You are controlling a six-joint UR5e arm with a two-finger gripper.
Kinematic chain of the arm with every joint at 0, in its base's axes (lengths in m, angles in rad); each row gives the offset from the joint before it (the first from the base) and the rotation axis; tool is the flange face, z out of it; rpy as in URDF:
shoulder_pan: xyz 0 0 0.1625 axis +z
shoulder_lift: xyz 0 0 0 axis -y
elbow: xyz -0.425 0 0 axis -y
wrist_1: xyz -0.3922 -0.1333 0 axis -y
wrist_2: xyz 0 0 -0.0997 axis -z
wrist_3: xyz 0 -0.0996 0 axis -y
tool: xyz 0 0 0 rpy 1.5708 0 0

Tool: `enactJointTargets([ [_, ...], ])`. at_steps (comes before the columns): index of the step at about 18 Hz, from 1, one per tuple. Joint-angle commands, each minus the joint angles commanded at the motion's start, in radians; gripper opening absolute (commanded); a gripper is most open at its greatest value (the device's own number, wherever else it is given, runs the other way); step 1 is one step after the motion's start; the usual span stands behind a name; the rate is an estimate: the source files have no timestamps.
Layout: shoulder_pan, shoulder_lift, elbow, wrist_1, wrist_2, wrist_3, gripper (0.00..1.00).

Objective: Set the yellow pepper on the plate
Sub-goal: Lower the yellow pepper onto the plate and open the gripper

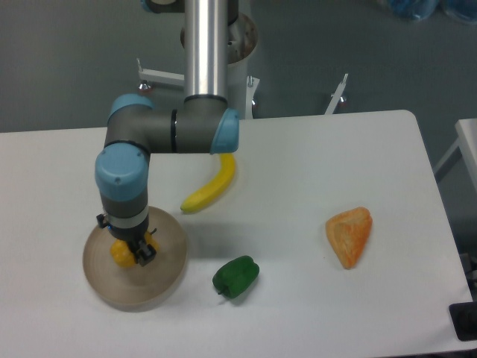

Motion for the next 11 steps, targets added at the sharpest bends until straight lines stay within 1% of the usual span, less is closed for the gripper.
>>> enactJointTargets([
  [1, 0.000, -0.002, 0.000, 0.000, 0.002, -0.002, 0.98],
  [2, 0.000, 0.000, -0.002, 0.000, 0.006, -0.003, 1.00],
  [6, 0.000, 0.015, 0.006, -0.002, 0.008, -0.011, 1.00],
  [9, 0.006, 0.044, 0.021, -0.005, 0.009, -0.008, 1.00],
  [11, 0.040, 0.075, 0.018, -0.008, 0.026, -0.005, 1.00],
])
